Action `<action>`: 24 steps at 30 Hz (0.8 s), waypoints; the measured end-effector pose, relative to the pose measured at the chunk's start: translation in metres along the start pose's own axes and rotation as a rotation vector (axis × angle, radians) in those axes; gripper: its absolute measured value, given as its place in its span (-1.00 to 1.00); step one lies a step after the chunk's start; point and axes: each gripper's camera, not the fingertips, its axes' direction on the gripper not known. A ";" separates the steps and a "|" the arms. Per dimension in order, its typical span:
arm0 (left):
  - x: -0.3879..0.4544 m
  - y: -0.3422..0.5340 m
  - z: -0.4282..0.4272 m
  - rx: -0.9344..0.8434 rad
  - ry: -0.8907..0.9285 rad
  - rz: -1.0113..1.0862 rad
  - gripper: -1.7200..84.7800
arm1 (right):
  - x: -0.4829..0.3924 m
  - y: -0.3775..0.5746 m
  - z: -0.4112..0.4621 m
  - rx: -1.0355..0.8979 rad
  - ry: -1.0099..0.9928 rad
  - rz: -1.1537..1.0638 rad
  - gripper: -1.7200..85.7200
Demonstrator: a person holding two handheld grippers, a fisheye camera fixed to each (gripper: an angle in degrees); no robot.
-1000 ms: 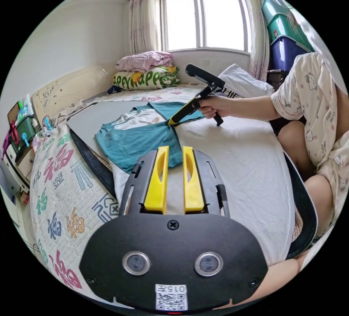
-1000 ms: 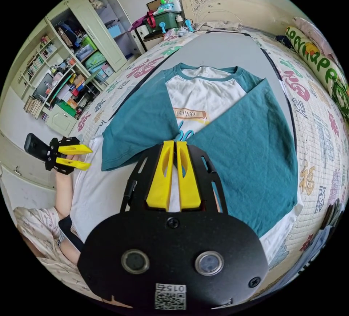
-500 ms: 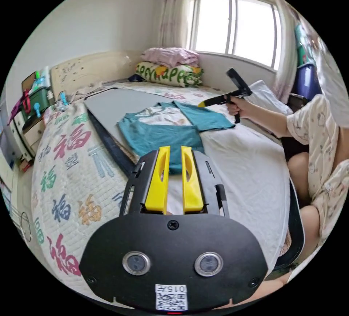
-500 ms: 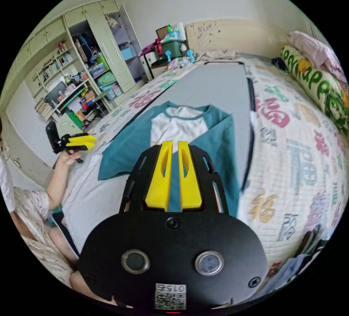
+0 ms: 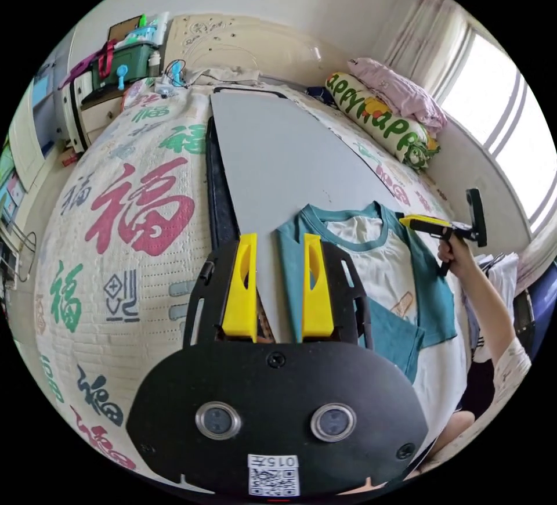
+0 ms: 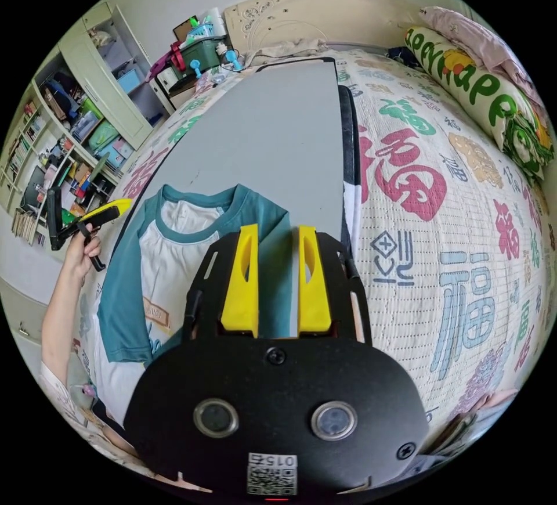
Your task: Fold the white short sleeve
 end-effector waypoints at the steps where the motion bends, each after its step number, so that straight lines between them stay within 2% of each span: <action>1: -0.003 -0.002 0.008 -0.019 -0.008 -0.003 -0.70 | 0.000 0.000 0.003 -0.008 -0.005 -0.007 -0.77; 4: -0.006 0.000 0.020 -0.039 -0.055 0.005 -0.73 | -0.001 0.002 0.017 -0.017 0.026 -0.012 -0.86; 9: -0.004 0.011 0.013 -0.052 -0.065 0.059 -0.95 | 0.001 0.013 0.034 0.015 0.076 -0.027 -0.97; 17: -0.005 0.018 -0.065 0.122 -0.137 0.096 -0.97 | 0.007 0.025 0.024 0.162 0.168 -0.057 -0.98; 24: 0.011 0.039 -0.134 0.240 -0.117 0.120 -0.97 | 0.023 0.049 0.023 0.226 0.100 -0.018 -0.98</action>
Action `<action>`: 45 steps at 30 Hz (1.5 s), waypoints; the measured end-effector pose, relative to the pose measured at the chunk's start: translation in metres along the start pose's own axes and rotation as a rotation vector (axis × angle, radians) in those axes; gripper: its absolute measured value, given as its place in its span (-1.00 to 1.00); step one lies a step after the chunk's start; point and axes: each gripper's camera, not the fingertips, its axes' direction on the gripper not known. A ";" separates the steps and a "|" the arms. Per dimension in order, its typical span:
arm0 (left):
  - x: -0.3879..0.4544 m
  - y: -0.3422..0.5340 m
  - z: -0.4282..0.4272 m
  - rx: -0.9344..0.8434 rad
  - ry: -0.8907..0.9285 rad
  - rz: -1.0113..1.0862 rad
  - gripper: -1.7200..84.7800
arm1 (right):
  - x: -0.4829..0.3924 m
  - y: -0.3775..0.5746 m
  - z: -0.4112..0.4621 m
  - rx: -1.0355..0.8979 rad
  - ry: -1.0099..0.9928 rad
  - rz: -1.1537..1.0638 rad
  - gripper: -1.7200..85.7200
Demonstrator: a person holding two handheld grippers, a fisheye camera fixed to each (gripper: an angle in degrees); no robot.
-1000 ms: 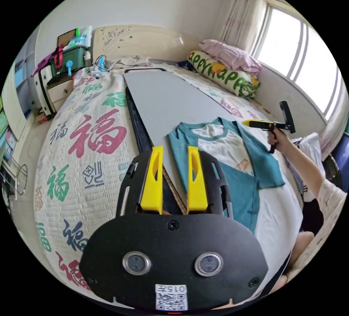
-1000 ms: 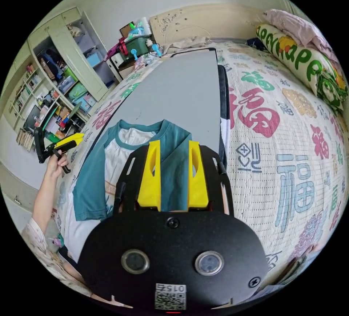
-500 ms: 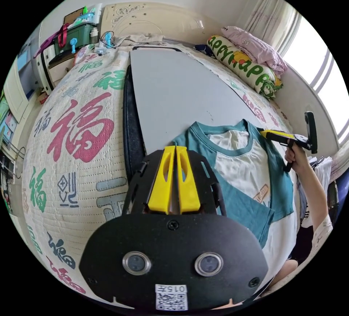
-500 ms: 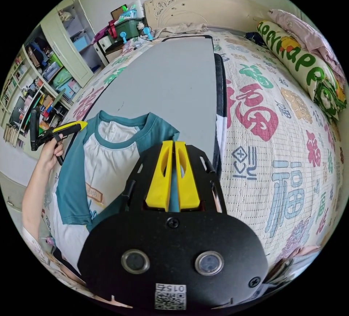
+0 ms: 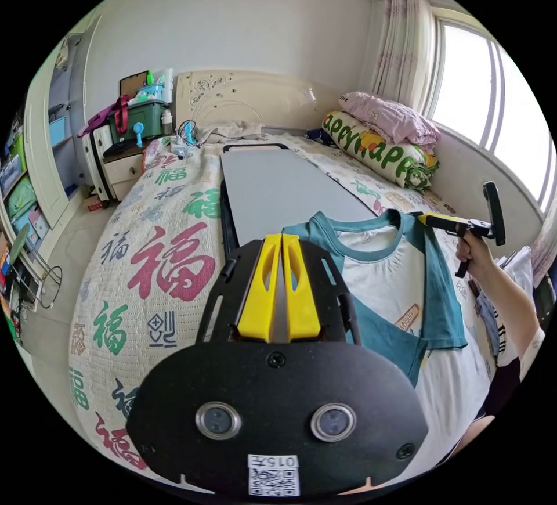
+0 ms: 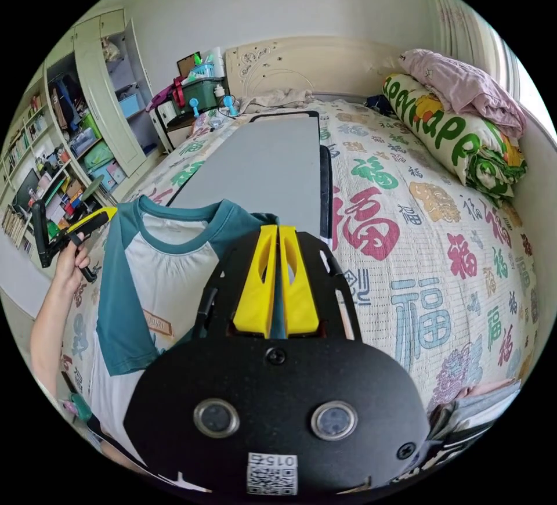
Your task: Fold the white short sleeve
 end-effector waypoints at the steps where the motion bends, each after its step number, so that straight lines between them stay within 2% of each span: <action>1: 0.002 0.009 -0.018 0.015 0.023 0.007 -0.97 | 0.000 0.006 -0.003 0.004 -0.006 -0.010 -0.98; 8: 0.028 0.119 -0.153 0.103 0.239 0.127 -0.97 | 0.017 0.140 -0.086 0.039 -0.210 -0.192 -0.98; 13: 0.081 0.275 -0.263 0.017 0.391 0.311 -0.97 | 0.036 0.290 -0.124 -0.066 -0.373 -0.304 -0.98; 15: 0.095 0.330 -0.287 -0.021 0.434 0.326 -0.97 | 0.046 0.360 -0.132 -0.091 -0.421 -0.315 -0.98; 19: 0.123 0.413 -0.317 -0.083 0.457 0.307 -0.97 | 0.050 0.426 -0.131 -0.105 -0.441 -0.344 -0.98; 30: 0.167 0.459 -0.328 -0.234 0.339 0.368 -0.96 | 0.050 0.500 -0.059 -0.217 -0.290 -0.361 -0.97; 35: 0.157 0.466 -0.353 -0.148 0.343 0.323 -0.97 | 0.049 0.513 -0.039 -0.194 -0.240 -0.365 -0.97; 38: 0.152 0.474 -0.356 -0.156 0.345 0.306 -0.97 | 0.049 0.517 -0.019 -0.219 -0.223 -0.355 -0.95; 41: 0.141 0.492 -0.344 -0.272 0.346 0.281 -0.96 | 0.060 0.518 0.002 -0.264 -0.155 -0.278 -0.89; 45: 0.102 0.498 -0.367 -0.212 0.350 0.169 -0.95 | 0.087 0.510 -0.010 -0.161 -0.185 -0.147 -0.85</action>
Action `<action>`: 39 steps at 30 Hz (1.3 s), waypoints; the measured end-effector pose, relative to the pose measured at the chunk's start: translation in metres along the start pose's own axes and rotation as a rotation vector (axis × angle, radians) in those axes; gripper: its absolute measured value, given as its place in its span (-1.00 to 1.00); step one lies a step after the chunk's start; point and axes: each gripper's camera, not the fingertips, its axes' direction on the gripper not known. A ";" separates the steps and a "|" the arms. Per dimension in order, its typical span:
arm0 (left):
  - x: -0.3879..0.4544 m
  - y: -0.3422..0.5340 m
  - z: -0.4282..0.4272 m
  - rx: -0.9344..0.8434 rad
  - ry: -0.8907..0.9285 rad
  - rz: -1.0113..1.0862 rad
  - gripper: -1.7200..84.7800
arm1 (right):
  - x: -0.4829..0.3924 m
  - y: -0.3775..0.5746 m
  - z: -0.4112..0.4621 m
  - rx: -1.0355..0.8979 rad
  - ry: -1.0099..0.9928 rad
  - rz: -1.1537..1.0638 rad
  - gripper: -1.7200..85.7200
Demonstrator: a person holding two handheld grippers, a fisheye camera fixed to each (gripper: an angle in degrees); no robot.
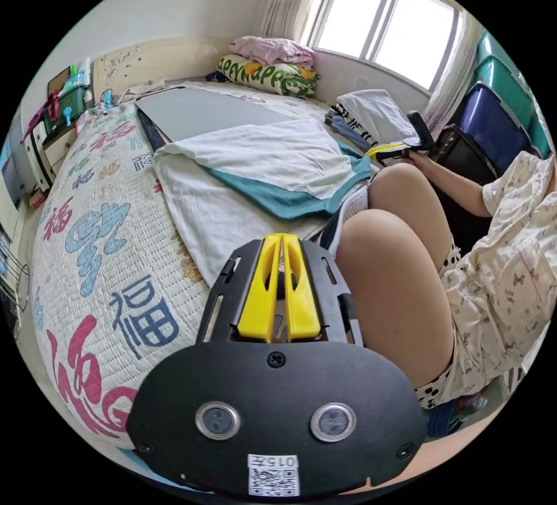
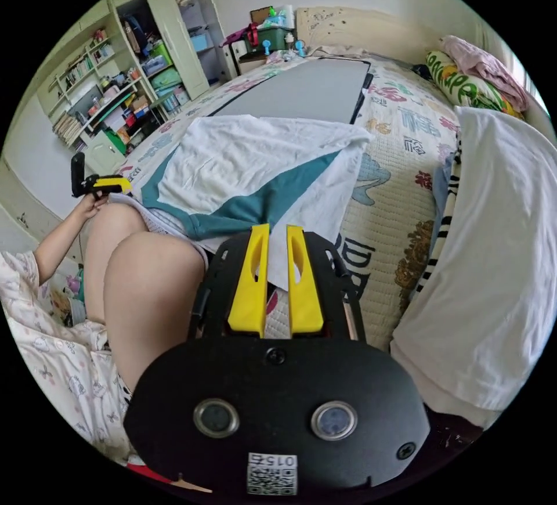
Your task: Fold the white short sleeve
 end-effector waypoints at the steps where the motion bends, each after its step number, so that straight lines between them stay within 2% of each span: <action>1: -0.013 0.001 -0.013 0.034 -0.019 -0.049 -0.93 | 0.000 -0.002 -0.005 0.027 0.003 0.008 -0.86; 4: -0.050 -0.013 -0.025 0.046 -0.097 -0.198 -0.88 | -0.025 -0.029 -0.025 0.143 -0.010 -0.052 -0.86; 8: -0.107 -0.044 -0.015 0.136 -0.026 -0.387 -0.80 | -0.100 -0.084 -0.014 0.207 -0.143 -0.261 -0.83; 10: -0.133 -0.057 -0.006 0.197 0.013 -0.477 -0.78 | -0.134 -0.110 0.010 0.158 -0.247 -0.344 -0.82; 12: -0.157 -0.071 0.007 0.224 0.018 -0.553 -0.76 | -0.177 -0.138 0.058 0.029 -0.325 -0.431 -0.79; 15: -0.190 -0.092 0.034 0.226 -0.003 -0.636 -0.73 | -0.215 -0.159 0.121 -0.144 -0.317 -0.478 -0.77; 19: -0.232 -0.111 0.068 0.203 -0.007 -0.721 -0.70 | -0.226 -0.162 0.168 -0.217 -0.326 -0.505 -0.77; 23: -0.268 -0.125 0.095 0.145 -0.018 -0.744 -0.71 | -0.232 -0.161 0.185 -0.308 -0.363 -0.563 -0.77; 27: -0.292 -0.141 0.100 0.139 -0.012 -0.718 -0.83 | -0.237 -0.159 0.192 -0.357 -0.227 -0.604 -0.87; 32: -0.295 -0.159 0.095 0.112 -0.062 -0.683 -0.95 | -0.237 -0.165 0.183 -0.334 -0.210 -0.620 -0.97; 39: -0.288 -0.183 0.093 0.078 -0.135 -0.660 -0.97 | -0.224 -0.172 0.162 -0.308 -0.286 -0.596 -0.98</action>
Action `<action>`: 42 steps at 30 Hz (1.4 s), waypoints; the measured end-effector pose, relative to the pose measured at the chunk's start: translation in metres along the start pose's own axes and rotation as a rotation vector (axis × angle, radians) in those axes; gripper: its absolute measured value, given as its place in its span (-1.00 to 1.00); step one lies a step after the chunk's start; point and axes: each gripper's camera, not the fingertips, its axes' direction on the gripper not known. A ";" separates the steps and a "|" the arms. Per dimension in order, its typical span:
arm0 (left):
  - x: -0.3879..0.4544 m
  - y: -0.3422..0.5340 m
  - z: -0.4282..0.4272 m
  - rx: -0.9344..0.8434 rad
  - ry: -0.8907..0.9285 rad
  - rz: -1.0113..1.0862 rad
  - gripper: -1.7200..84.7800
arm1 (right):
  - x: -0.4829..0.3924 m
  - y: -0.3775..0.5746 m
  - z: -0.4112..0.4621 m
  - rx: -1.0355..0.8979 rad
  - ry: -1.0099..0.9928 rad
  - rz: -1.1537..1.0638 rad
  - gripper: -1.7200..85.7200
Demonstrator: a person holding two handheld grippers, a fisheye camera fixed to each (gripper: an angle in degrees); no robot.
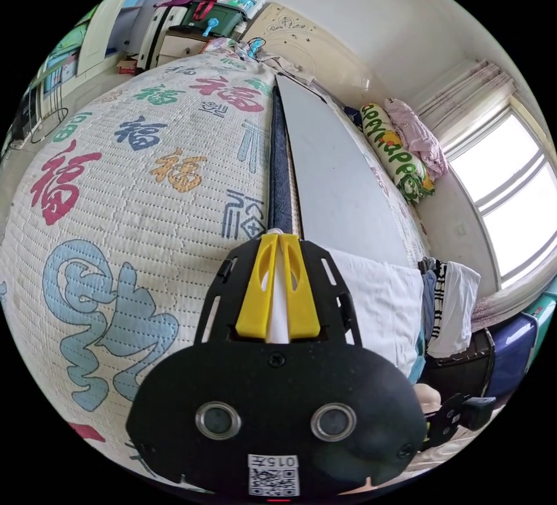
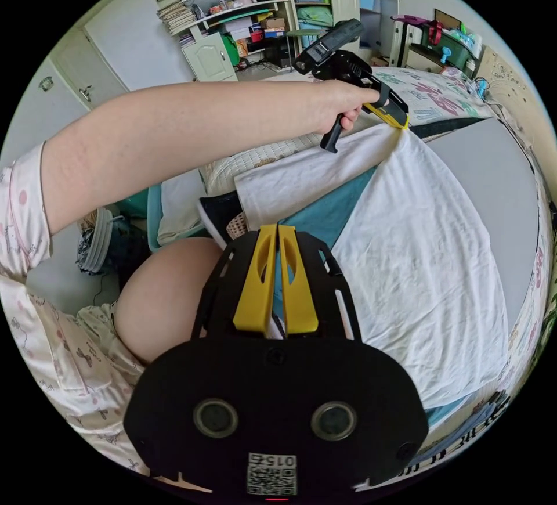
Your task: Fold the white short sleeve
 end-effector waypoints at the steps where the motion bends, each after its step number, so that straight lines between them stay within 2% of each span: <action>1: 0.003 -0.003 0.001 -0.004 -0.009 -0.002 -0.97 | 0.000 0.000 -0.001 -0.004 -0.006 0.000 -0.98; 6: 0.018 -0.019 -0.003 0.008 -0.032 -0.003 -0.97 | -0.002 -0.007 -0.004 -0.063 0.004 -0.025 -0.98; 13: 0.054 -0.044 -0.013 -0.014 -0.103 0.093 -0.94 | 0.004 -0.008 -0.027 -0.035 -0.015 0.041 -0.97; 22: 0.091 -0.025 -0.077 0.092 -0.140 0.056 -0.84 | 0.017 0.011 -0.105 0.187 -0.121 0.120 -0.94; 25: 0.130 -0.009 -0.110 0.162 -0.060 0.105 -0.83 | 0.017 0.024 -0.140 0.291 -0.107 0.148 -0.94; 27: 0.169 0.002 -0.131 0.211 0.041 0.161 -0.83 | 0.028 0.048 -0.188 0.401 -0.190 0.182 -0.95; 29: 0.239 0.013 -0.152 0.258 0.196 0.299 -0.84 | 0.045 0.077 -0.236 0.530 -0.216 0.228 -0.94; 31: 0.305 0.019 -0.156 0.258 0.276 0.454 -0.84 | 0.065 0.116 -0.280 0.661 -0.176 0.310 -0.94; 33: 0.376 0.025 -0.141 0.196 0.332 0.640 -0.81 | 0.101 0.170 -0.318 0.765 -0.009 0.530 -0.93; 35: 0.466 0.036 -0.097 0.011 0.441 0.876 -0.78 | 0.136 0.200 -0.329 0.702 0.094 0.713 -0.89; 38: 0.528 0.050 -0.043 -0.180 0.525 0.958 -0.77 | 0.195 0.243 -0.327 0.622 0.051 0.908 -0.80; 40: 0.571 0.072 -0.001 -0.341 0.494 1.013 -0.77 | 0.223 0.260 -0.317 0.599 -0.004 1.004 -0.77; 42: 0.591 0.090 0.009 -0.371 0.434 1.080 -0.75 | 0.249 0.266 -0.301 0.602 -0.060 1.073 -0.76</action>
